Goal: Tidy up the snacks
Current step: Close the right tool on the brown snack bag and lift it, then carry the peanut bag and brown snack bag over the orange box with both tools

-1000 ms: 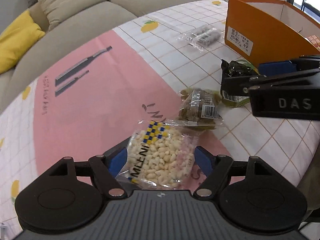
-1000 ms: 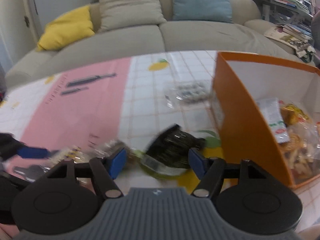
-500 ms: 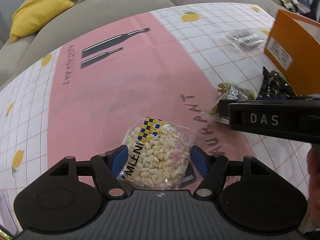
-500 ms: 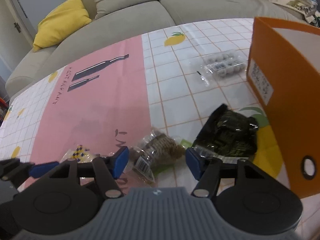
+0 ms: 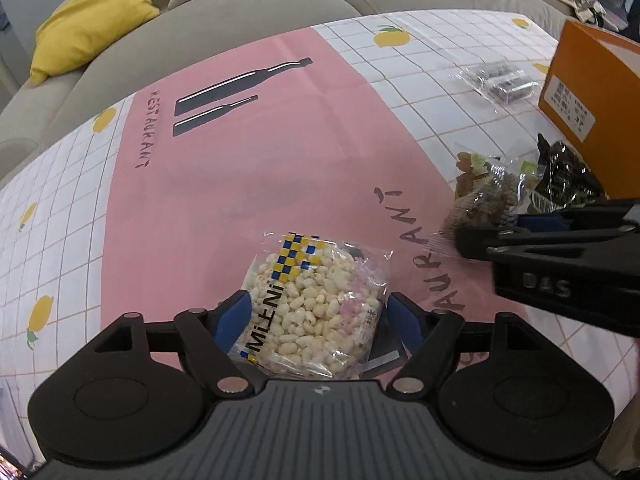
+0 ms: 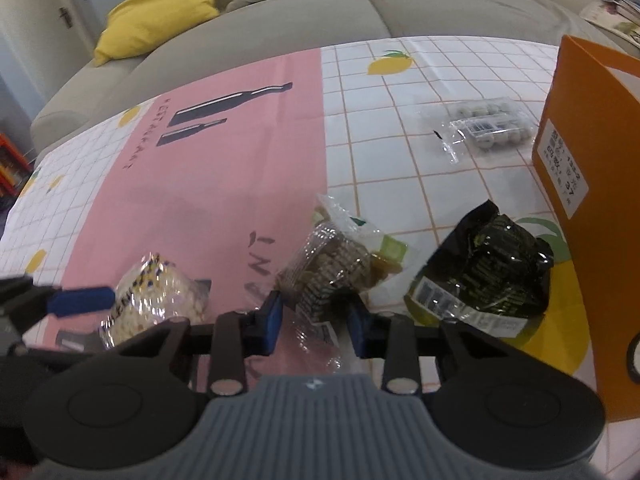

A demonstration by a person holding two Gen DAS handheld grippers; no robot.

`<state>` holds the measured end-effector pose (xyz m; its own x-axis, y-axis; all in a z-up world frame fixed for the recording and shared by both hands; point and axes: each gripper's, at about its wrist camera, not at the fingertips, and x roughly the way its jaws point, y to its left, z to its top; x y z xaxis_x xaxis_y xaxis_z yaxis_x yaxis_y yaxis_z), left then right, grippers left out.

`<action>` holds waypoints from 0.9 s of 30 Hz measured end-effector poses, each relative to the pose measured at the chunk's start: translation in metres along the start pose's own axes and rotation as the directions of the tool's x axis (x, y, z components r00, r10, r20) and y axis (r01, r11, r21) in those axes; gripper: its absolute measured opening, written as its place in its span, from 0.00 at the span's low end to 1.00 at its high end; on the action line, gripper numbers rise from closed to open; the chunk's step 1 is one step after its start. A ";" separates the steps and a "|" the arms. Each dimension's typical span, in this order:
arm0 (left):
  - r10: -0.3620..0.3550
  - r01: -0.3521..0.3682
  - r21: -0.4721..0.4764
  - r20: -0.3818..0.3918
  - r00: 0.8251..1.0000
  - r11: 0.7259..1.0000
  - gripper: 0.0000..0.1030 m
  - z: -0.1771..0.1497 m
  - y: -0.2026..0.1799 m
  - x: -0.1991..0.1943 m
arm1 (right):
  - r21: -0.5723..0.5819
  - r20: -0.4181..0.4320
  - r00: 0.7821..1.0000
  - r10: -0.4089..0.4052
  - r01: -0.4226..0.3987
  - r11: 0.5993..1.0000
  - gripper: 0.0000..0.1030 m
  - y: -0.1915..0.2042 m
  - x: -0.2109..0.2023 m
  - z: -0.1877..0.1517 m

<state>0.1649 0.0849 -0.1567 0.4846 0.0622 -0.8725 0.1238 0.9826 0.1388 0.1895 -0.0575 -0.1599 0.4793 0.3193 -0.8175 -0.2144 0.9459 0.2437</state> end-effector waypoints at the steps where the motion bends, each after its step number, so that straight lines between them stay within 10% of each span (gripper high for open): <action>1: 0.013 -0.013 0.009 0.001 1.000 1.000 0.83 -0.001 -0.002 0.000 | -0.009 -0.002 1.000 0.006 -0.006 1.000 0.30 -0.001 -0.002 -0.001; 12: 0.038 -0.034 -0.115 0.037 0.999 0.993 0.54 0.001 -0.005 -0.012 | -0.147 0.016 0.999 0.047 -0.044 0.988 0.27 0.004 -0.035 -0.011; 18: -0.059 0.070 -0.180 0.068 0.996 0.981 0.28 -0.002 0.000 -0.028 | -0.164 0.023 0.999 0.049 -0.045 0.986 0.27 -0.004 -0.055 -0.022; 21: -0.072 0.090 -0.165 0.115 0.991 0.982 0.55 -0.005 0.001 -0.040 | -0.159 0.018 0.999 0.047 -0.044 0.986 0.27 -0.009 -0.060 -0.028; 23: -0.045 0.067 -0.128 0.168 0.985 0.989 1.00 -0.007 0.003 -0.048 | -0.153 0.017 0.998 0.053 -0.050 0.987 0.27 -0.012 -0.063 -0.032; 27: -0.095 0.105 -0.065 0.137 0.986 0.992 1.00 -0.004 0.013 -0.040 | -0.125 0.014 0.997 0.072 -0.070 0.990 0.27 -0.017 -0.066 -0.034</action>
<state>0.1434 0.0956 -0.1223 0.5849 -0.0561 -0.8091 0.1175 0.9929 0.0161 0.1325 -0.0964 -0.1275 0.4747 0.3875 -0.7902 -0.3520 0.9065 0.2331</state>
